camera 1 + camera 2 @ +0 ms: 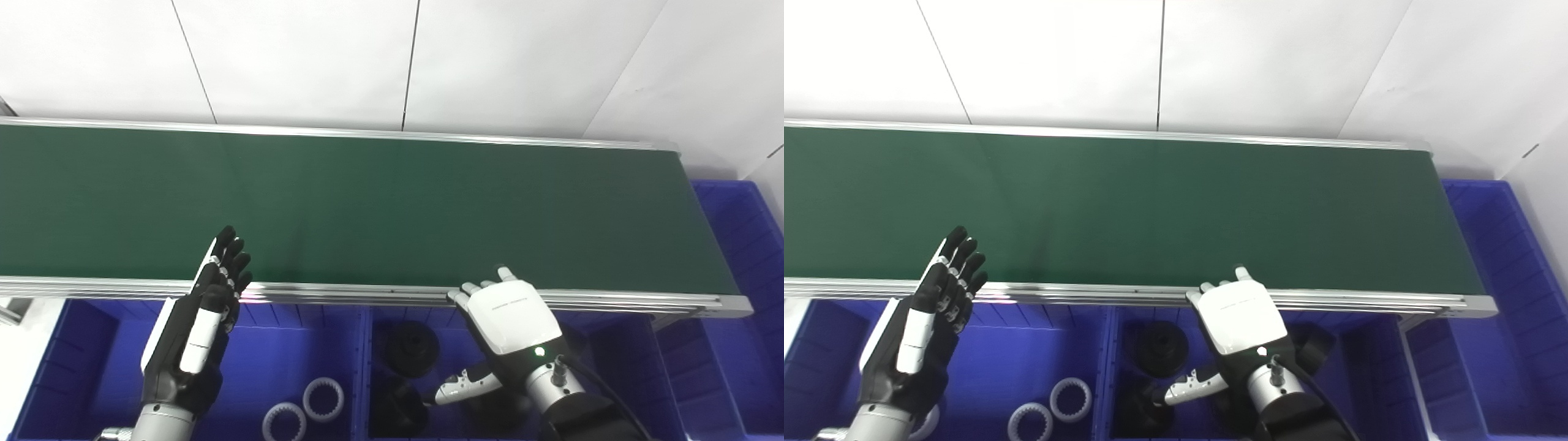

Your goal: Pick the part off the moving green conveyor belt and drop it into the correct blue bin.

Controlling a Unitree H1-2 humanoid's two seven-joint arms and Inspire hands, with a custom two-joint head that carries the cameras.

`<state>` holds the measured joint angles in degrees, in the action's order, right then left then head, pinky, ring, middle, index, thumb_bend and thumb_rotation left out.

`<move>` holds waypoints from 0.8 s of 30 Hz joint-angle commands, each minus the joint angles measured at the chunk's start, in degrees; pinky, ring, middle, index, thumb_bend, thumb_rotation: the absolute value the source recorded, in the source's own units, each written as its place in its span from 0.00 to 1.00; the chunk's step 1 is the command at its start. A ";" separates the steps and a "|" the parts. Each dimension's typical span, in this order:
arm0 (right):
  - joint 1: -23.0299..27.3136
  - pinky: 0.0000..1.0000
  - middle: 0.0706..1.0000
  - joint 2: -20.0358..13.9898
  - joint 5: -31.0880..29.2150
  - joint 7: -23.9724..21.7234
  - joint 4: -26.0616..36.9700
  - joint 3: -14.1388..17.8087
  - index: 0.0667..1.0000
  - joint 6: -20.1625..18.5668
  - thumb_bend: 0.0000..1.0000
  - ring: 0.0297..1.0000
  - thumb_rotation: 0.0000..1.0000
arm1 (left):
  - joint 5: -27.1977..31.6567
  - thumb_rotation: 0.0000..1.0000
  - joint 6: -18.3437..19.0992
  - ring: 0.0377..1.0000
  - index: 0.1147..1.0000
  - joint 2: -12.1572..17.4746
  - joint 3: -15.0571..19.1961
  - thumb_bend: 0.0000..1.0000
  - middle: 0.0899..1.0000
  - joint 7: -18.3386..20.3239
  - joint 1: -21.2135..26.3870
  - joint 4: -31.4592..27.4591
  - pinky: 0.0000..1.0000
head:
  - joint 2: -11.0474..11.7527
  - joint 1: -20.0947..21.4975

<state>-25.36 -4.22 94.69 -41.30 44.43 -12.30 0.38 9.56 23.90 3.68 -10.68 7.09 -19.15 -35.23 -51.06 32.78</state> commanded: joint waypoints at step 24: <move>-16.94 0.94 0.98 25.98 -96.31 49.82 -20.28 3.05 0.97 14.43 0.68 0.95 0.99 | -12.26 0.91 -18.54 1.00 1.00 -0.38 -3.38 0.64 1.00 -1.40 -3.53 3.06 1.00 | 5.54 -14.68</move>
<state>-36.44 10.79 26.42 -9.69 24.94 -6.63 0.57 1.89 22.79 3.25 -12.98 6.87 -21.92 -28.54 -45.35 17.93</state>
